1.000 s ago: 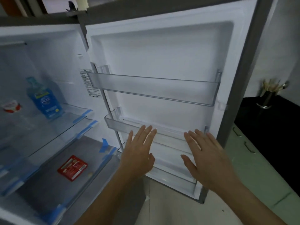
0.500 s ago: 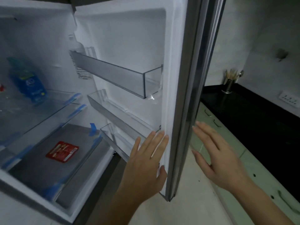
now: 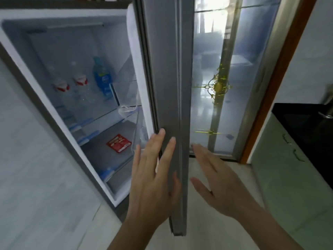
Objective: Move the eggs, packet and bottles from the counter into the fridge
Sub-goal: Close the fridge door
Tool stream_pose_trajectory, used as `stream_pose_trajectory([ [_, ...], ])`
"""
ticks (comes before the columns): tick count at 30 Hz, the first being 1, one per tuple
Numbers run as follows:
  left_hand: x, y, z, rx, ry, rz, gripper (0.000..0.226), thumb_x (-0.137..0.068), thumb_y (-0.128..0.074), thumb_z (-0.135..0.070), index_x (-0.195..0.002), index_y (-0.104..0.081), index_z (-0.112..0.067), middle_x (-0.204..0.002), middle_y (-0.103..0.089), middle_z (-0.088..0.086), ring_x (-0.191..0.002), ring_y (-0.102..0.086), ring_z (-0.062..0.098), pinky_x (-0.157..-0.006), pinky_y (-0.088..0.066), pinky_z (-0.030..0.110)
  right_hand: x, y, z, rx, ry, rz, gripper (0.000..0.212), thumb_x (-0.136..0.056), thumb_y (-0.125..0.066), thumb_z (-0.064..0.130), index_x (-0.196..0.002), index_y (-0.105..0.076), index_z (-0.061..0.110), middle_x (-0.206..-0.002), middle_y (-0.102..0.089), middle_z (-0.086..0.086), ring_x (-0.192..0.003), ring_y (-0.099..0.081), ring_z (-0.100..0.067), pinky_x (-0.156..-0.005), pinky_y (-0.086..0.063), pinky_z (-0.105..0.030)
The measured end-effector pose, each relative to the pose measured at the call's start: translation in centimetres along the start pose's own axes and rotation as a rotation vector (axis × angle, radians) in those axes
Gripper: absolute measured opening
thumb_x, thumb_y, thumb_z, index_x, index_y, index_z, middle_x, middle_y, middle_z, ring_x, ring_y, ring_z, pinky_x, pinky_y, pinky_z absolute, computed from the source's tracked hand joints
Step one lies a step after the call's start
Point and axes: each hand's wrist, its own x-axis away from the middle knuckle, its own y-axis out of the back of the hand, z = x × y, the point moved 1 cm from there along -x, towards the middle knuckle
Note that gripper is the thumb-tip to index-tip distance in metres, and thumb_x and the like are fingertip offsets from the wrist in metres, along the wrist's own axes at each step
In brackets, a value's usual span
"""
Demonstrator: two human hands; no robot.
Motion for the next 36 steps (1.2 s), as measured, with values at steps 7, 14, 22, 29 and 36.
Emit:
stream_pose_trajectory([
  [7, -1.1, 0.9, 0.1, -0.261, 0.099, -0.059, 0.077, -0.087, -0.069, -0.023, -0.153, -0.031, -0.013, -0.165, -0.008, 0.008, -0.153, -0.008, 0.027, -0.118, -0.025, 0.059, -3.6, -3.4, 0.9, -0.174, 0.305, 0.140, 0.071, -0.102, -0.049, 0.042, -0.160, -0.017, 0.016, -0.168, -0.016, 0.000, -0.155, -0.012, -0.014, -0.119, -0.034, -0.040],
  [14, -0.4, 2.9, 4.7, -0.558, 0.279, -0.058, 0.079, -0.086, -0.069, -0.022, -0.153, -0.030, -0.008, -0.165, -0.009, 0.013, -0.153, -0.009, 0.029, -0.118, -0.027, 0.056, -9.1, -6.9, 2.1, -0.137, 0.461, 0.231, 0.078, -0.099, -0.045, 0.048, -0.161, -0.005, 0.022, -0.169, -0.004, 0.003, -0.155, -0.009, -0.016, -0.122, -0.026, -0.038],
  [22, -0.4, 3.4, 10.9, -0.659, 0.364, -0.156, 0.073, -0.086, -0.055, -0.015, -0.154, -0.028, -0.011, -0.166, -0.003, 0.011, -0.154, -0.003, 0.029, -0.119, -0.025, 0.056, -18.4, -8.9, 4.1, -0.034, 0.424, 0.004, 0.080, -0.099, -0.047, 0.048, -0.161, -0.008, 0.015, -0.169, -0.001, -0.010, -0.155, -0.013, -0.027, -0.120, -0.023, -0.041],
  [29, -0.6, 3.3, 13.3, -0.714, 0.381, -0.171, 0.076, -0.085, -0.051, -0.017, -0.155, -0.022, -0.014, -0.166, 0.009, 0.007, -0.153, -0.005, 0.031, -0.120, -0.022, 0.054, -22.0, -11.6, 5.4, -0.032, 0.420, -0.048, 0.087, -0.098, -0.052, 0.048, -0.161, -0.005, 0.013, -0.169, 0.003, -0.011, -0.156, -0.004, -0.028, -0.122, -0.023, -0.051],
  [36, -1.9, 3.9, 16.1, -0.781, 0.481, -0.148, 0.078, -0.080, -0.058, -0.017, -0.152, -0.031, -0.005, -0.165, -0.008, 0.014, -0.153, -0.007, 0.030, -0.119, -0.023, 0.056, -25.4, -14.4, 6.2, -0.063, 0.478, -0.044, 0.079, -0.100, -0.048, 0.046, -0.161, -0.008, 0.016, -0.169, 0.001, -0.009, -0.156, -0.005, -0.027, -0.123, -0.019, -0.048],
])
